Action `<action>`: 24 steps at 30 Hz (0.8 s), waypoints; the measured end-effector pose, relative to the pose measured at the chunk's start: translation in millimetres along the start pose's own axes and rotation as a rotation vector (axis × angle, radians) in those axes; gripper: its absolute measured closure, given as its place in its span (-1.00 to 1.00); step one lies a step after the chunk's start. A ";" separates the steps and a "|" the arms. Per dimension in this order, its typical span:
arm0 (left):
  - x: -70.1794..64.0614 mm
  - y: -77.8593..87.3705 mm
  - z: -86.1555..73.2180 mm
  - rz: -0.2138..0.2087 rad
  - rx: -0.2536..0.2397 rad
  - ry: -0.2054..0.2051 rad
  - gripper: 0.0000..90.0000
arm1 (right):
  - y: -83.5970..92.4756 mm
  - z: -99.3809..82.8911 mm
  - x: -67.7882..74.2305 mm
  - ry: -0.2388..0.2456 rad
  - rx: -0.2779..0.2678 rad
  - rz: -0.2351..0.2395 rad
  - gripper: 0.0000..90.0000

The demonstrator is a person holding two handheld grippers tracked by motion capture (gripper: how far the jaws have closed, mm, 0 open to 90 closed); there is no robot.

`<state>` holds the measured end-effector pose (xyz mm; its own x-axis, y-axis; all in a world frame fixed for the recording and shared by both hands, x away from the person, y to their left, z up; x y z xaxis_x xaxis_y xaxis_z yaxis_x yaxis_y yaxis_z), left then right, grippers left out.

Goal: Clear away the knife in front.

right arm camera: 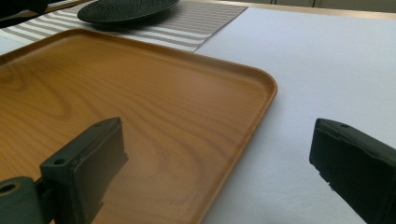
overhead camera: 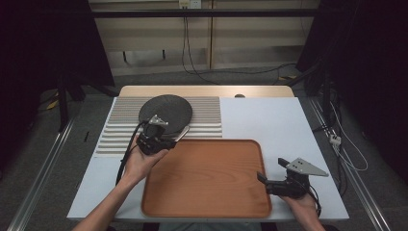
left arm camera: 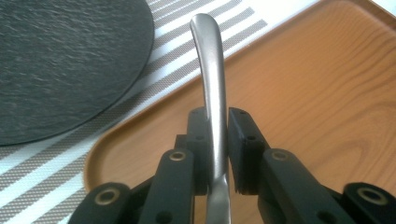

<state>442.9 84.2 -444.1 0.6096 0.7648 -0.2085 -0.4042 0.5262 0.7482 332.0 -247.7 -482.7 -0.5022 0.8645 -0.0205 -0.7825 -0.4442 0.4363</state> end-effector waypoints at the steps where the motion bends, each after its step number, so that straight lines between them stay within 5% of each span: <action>1: -1.5 -1.3 -1.7 -0.012 0.012 -0.003 0.77 | 0.0 0.0 0.2 0.000 0.000 0.000 -0.93; 10: -15.7 -16.0 -19.8 0.034 0.065 -0.028 0.77 | -0.5 0.1 0.8 -0.001 0.001 0.002 -0.93; 24: -26.3 -40.5 -42.0 0.032 0.138 -0.042 0.77 | -0.4 -0.2 1.5 0.002 0.002 0.005 -0.93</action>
<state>414.6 58.4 -495.4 0.6271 0.7626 -0.1586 -0.3283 0.4434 0.8341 331.5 -246.2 -483.0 -0.5068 0.8618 -0.0198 -0.7793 -0.4482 0.4380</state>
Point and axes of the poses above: each handheld gripper's, and its own axes: y roughly backward along the jaws, z roughly out of its top, x roughly to its left, the point moved 8 cm from there along -y, roughly forward along the jaws, and after that the axes turned 8 degrees about y, right-handed, at the moved point
